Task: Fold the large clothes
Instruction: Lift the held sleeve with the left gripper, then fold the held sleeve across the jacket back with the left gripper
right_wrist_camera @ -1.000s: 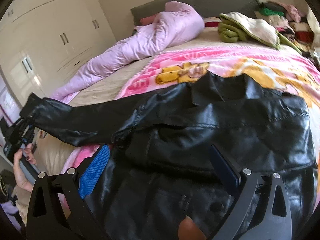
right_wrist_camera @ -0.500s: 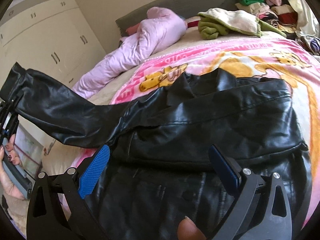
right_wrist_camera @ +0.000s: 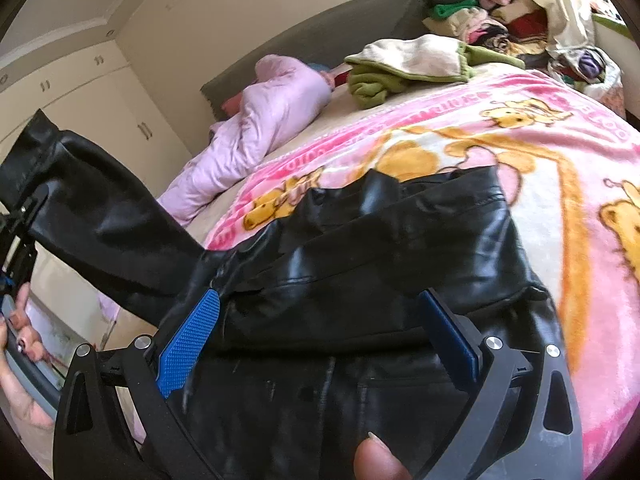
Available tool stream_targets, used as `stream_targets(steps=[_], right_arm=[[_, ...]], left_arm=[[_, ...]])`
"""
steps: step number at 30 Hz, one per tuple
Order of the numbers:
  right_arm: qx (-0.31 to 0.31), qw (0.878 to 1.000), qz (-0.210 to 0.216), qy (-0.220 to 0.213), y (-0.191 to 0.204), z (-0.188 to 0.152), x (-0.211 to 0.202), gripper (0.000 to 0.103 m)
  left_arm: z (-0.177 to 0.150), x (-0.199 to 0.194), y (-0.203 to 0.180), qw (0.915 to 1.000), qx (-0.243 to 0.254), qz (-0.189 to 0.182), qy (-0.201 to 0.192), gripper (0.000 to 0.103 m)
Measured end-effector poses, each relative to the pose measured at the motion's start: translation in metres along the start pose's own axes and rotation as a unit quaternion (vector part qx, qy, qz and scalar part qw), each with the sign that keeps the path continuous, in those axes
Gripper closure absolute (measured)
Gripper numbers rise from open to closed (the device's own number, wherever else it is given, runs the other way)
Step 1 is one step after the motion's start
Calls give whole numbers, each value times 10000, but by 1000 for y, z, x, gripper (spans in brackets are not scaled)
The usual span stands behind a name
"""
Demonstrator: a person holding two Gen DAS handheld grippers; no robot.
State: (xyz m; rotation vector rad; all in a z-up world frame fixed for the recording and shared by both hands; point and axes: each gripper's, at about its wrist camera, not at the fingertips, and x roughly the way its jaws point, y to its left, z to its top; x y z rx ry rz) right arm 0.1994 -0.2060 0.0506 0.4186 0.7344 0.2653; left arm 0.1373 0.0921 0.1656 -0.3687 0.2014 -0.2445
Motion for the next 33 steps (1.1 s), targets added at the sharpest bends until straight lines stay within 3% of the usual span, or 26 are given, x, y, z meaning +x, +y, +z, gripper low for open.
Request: stream_targets(steps=[9,15,23,33], right_arm=[[439,9987,-201,-168,-36,5,-17,4],[599,9954,-640,-377,-59,7,-25,4],[1193,9882,-785,-553,-99,9,-35,4],[1750,9793,-742,-691,-133,11,-42,4]], left_arm=[[-38,36,-33,9978,272,-201,570,103],[-69,61,-55,9936,463,-391,955,103],[-113,93,-87,9807,926,-610,1608,103],[-177,126,-99,9564,1347,-623,2515,99]])
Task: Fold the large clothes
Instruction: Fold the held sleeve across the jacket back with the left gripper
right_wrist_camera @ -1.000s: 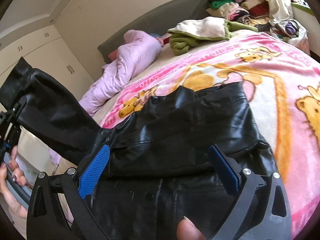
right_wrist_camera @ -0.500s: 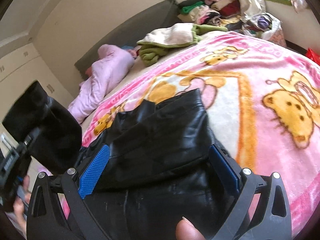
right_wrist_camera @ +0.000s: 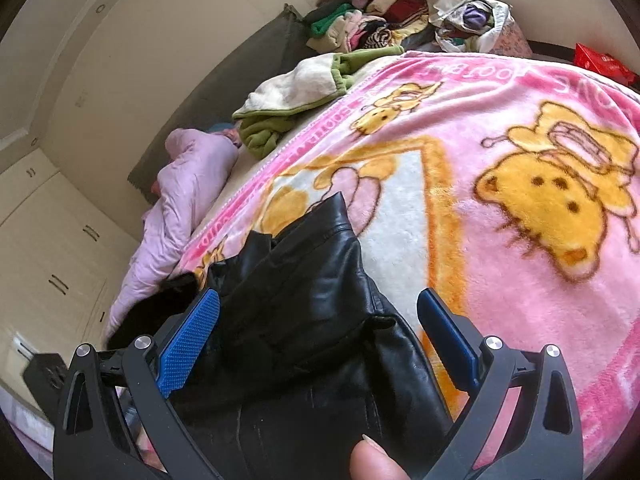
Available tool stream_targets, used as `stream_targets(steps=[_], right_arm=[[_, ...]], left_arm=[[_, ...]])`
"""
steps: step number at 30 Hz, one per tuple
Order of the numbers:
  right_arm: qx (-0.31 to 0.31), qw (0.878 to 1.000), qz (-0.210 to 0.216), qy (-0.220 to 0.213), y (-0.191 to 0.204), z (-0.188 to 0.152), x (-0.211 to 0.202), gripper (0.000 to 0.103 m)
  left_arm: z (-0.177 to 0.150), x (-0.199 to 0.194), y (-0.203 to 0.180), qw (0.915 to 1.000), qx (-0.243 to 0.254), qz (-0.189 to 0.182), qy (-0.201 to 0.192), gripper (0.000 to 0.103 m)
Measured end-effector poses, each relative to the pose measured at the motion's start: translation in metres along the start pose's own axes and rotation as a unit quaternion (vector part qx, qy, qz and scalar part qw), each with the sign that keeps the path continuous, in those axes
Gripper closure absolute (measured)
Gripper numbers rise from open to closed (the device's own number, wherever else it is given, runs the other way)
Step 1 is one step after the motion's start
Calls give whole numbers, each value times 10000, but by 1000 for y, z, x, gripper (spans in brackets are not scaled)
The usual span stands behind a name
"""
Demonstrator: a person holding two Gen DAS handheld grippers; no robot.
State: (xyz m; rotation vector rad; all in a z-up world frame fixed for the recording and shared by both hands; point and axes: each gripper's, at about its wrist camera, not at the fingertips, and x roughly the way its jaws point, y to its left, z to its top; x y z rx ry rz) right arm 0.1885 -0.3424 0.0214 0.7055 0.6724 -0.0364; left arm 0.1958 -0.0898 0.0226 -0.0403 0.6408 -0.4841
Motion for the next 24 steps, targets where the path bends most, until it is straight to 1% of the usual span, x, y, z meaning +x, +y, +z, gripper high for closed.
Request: stream_targets(steps=[1,2,3,4,5,6,8,11,13,14,16,17,20,21,22,24], right_arm=[[18,10000,4,15,0,-1,0,4],[35,10000,20,35,0,-1,2,4],[47,9999,49,75,0,-2,4,4],[57,9999,84,131,0,-3,6,4],[62,9997,142,197,1,-5,8,4],[67,9995,192,259,2,-6,11,4],[83,9987,292,413,4,-8,16,4],[151,9951,552,804,9,-13,30,4],[253,9920,709,1010,10,-15,36,4],[306,9893,816,1173,12,-17,41,4],[312,9846,959,1430,17,-19,49,4],[326,9813,1004,1609,20,-21,56,4],[378,9760,1079,1854,25,-24,67,6],[364,9757,1069,1876,27,-24,69,8],[315,9761,1022,1892,29,-24,73,13],[256,9759,938,1952,32,-25,80,18]], left_arm=[[-2,4,-1,10000,22,24,77,99],[-5,7,-3,9998,68,57,178,96],[-8,10,-5,9994,129,99,291,79],[-11,14,-7,9987,207,233,411,67],[-13,18,-8,9976,297,376,497,47],[-16,21,-10,9965,380,479,564,41],[-22,26,-13,9948,513,509,718,40],[-29,30,-18,9906,746,644,953,35],[-34,29,-21,9884,881,628,1063,19],[-36,27,-23,9885,904,494,1107,9],[-39,22,-27,9887,904,219,1175,9],[-39,20,-28,9886,927,191,1174,9],[-44,12,-32,9864,1058,136,1253,9],[-44,6,-29,9869,1034,138,1228,9],[-45,2,-28,9877,997,126,1201,9],[-43,-8,-19,9900,841,106,1124,9]])
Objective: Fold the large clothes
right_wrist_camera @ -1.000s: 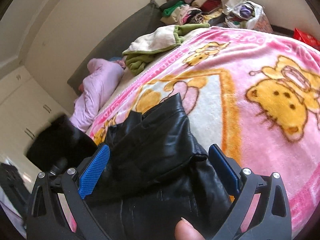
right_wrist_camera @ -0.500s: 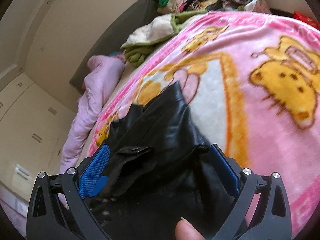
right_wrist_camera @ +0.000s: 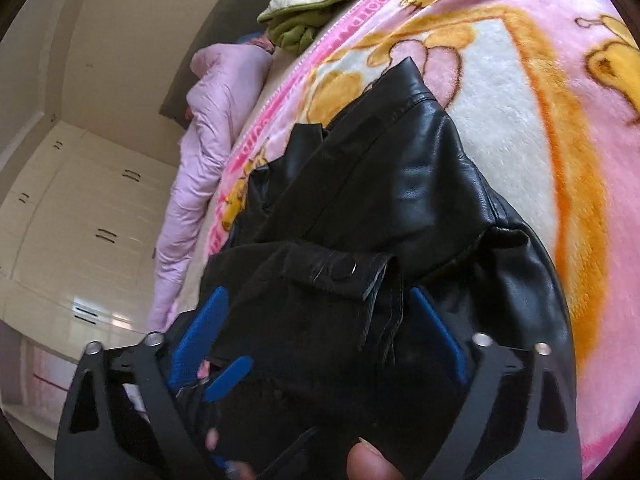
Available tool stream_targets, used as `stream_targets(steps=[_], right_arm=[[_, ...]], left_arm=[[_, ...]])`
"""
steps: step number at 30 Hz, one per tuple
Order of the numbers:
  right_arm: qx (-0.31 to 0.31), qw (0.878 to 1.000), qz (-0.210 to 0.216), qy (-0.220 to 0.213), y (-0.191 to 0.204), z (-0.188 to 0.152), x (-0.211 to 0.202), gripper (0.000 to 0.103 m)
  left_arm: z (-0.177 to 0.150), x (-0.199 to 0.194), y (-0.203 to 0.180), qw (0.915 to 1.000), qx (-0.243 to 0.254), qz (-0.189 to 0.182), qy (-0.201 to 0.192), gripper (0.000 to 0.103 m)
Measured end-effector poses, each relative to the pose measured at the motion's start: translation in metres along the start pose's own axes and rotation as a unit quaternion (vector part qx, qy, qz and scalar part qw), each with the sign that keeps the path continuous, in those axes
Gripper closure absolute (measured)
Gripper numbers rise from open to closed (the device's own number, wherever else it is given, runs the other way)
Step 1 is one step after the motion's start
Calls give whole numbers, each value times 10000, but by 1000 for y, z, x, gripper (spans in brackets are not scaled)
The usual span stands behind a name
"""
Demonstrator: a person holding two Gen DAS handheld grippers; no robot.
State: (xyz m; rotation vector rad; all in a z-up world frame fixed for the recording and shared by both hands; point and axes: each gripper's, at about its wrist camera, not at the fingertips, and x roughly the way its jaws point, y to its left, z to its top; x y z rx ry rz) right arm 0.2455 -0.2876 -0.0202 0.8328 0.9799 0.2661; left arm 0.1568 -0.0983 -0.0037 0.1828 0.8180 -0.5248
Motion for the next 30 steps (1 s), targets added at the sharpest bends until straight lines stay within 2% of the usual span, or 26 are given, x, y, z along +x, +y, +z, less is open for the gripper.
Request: stream_targets(steps=[3,5,6,7,8,10,12,13,15,17,20,22,24,25,28,30], right_arm=[[-75,9997,-192,157,1,0,15,30],[-159,9988,-409,196,0,-2,22,47],[-214,9983,-518,144,1,-3,24,62],[-297,9981,-526,102,3,-4,25,70],[-362,9982,-485,51,4,-4,24,75],[-674,9969,-404,-77,15,-4,22,90],[-1186,9913,-498,-281,33,-4,17,90],[-1440,9871,-578,-389,43,-5,14,90],[-1930,9777,-607,-570,64,-4,8,90],[-2297,9686,-618,-721,81,-2,4,91],[-2806,9520,-737,-978,98,6,-2,91],[-2929,9470,-796,-1054,98,11,-2,91],[-3009,9432,-839,-1131,94,15,-1,91],[-3027,9423,-872,-1134,94,17,2,91],[-2972,9434,-925,-1148,84,21,5,91],[-2872,9463,-948,-1140,79,23,7,91]], left_arm=[[-4,-16,26,9985,-515,-109,-136,9],[-7,-25,51,9955,-919,-80,-228,9],[-9,-31,67,9926,-1179,17,-306,9],[-10,-34,80,9896,-1393,83,-345,9],[-11,-37,96,9851,-1669,135,-390,9],[-14,-46,135,9685,-2414,268,-541,9],[-17,-54,162,9510,-2971,487,-707,10],[-17,-61,176,9407,-3223,474,-945,10],[-13,-67,193,9278,-3515,393,-1188,10],[-10,-67,204,9189,-3698,424,-1307,10],[-5,-56,217,9106,-3854,596,-1367,10],[-8,-48,224,9051,-3983,679,-1328,23],[-12,-41,229,9040,-4013,707,-1296,55],[-12,-36,230,9065,-3971,691,-1259,71],[-9,-22,229,9199,-3722,631,-1064,90],[-8,-12,225,9273,-3585,595,-893,94]])
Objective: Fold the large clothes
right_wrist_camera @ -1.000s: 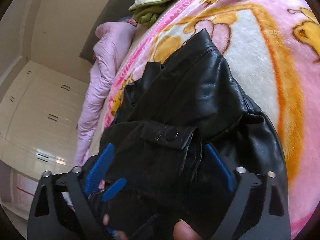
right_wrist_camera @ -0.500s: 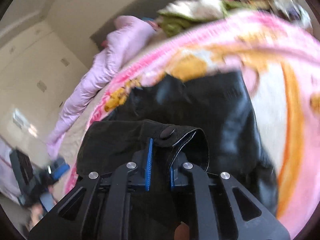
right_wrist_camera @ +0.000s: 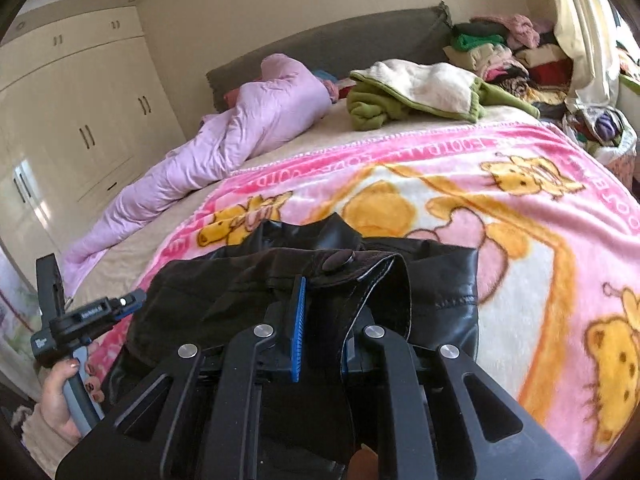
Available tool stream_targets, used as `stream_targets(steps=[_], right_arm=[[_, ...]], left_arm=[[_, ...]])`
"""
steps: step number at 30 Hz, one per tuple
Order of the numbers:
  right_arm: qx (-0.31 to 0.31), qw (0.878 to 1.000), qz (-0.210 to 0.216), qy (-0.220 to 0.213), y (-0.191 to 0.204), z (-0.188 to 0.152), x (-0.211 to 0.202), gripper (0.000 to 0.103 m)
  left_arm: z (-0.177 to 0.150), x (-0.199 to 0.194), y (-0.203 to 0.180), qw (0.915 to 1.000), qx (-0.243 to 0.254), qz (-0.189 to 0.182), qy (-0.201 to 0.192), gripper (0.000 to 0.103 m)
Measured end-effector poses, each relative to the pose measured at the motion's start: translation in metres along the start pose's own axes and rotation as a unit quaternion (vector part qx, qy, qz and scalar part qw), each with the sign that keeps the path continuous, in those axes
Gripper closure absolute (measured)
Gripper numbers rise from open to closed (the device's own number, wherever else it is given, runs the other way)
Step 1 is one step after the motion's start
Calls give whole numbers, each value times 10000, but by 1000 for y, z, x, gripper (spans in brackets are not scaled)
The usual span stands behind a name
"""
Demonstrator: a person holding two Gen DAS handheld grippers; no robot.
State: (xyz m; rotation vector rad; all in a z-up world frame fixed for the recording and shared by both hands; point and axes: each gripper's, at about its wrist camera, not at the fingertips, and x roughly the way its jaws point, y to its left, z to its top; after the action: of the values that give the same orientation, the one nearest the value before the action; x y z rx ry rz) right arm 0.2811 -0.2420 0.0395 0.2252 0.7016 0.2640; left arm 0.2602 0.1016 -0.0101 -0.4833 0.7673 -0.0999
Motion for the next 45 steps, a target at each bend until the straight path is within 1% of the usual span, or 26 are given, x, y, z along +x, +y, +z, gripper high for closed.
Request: stream_targets(steps=[2,4,6,11,13,15,17,19,20,21,23,26,27,28,29,30,31,33,35,36,37,40,42,45], right_arm=[[80,10000,-29,30,-5,-2,5,91],[97,9999,-81,39,-6,-4,5,91],[93,9998,-147,46,-7,-6,7,91],[144,9996,-206,92,-9,-6,10,91],[162,9995,-253,118,-8,-7,12,91],[140,9991,-358,186,-8,-9,15,91],[96,9984,-457,309,-7,-10,18,88],[53,9967,-657,471,-8,-12,20,70],[50,9958,-758,504,-10,-13,20,70],[90,9951,-832,520,-12,-13,18,70],[204,9950,-877,422,-16,-14,11,69],[170,9937,-1107,4,-10,-14,-7,68],[102,9936,-1123,-94,-5,-14,-11,69],[-25,9941,-1069,-164,4,-14,-14,75],[-124,9947,-1003,-175,10,-14,-14,79],[-362,9955,-858,-144,23,-16,-12,82],[-543,9955,-768,-86,33,-17,-9,82],[-913,9939,-598,130,54,-22,4,82],[-1131,9914,-464,468,69,-30,23,82],[-1168,9902,-468,599,73,-34,29,82],[-1183,9891,-495,730,74,-37,37,82],[-1083,9855,-672,1123,70,-51,55,81],[-929,9811,-921,1424,57,-61,66,81],[-532,9806,-830,1695,36,-77,73,83]], left_arm=[[-5,10,1,9998,64,22,185,94],[-11,22,1,9988,163,59,450,94],[-14,29,1,9979,286,113,565,94],[-20,39,3,9966,349,165,726,94],[-22,40,1,9961,449,234,725,94],[-21,36,2,9966,412,206,678,94],[-20,32,2,9973,378,154,603,94],[-18,27,-1,9979,393,125,502,94],[-18,24,-2,9981,390,63,468,94],[-18,21,-4,9983,390,12,441,91],[-18,15,-9,9983,449,-60,359,89],[-18,4,-18,9978,630,-56,173,89],[-19,1,-20,9977,663,-86,136,89],[-20,-1,-23,9973,706,-151,128,89],[-22,-1,-24,9970,740,-181,151,89],[-24,0,-27,9963,804,-217,229,91],[-26,3,-29,9956,857,-230,304,93],[-34,10,-35,9934,992,-204,544,93],[-45,24,-41,9882,1248,-2,889,93],[-50,28,-43,9859,1360,123,971,93],[-52,30,-44,9850,1398,171,993,93],[-51,32,-41,9853,1366,157,1014,93],[-52,32,-39,9858,1318,121,1034,94],[-53,33,-36,9856,1301,80,1076,93]])
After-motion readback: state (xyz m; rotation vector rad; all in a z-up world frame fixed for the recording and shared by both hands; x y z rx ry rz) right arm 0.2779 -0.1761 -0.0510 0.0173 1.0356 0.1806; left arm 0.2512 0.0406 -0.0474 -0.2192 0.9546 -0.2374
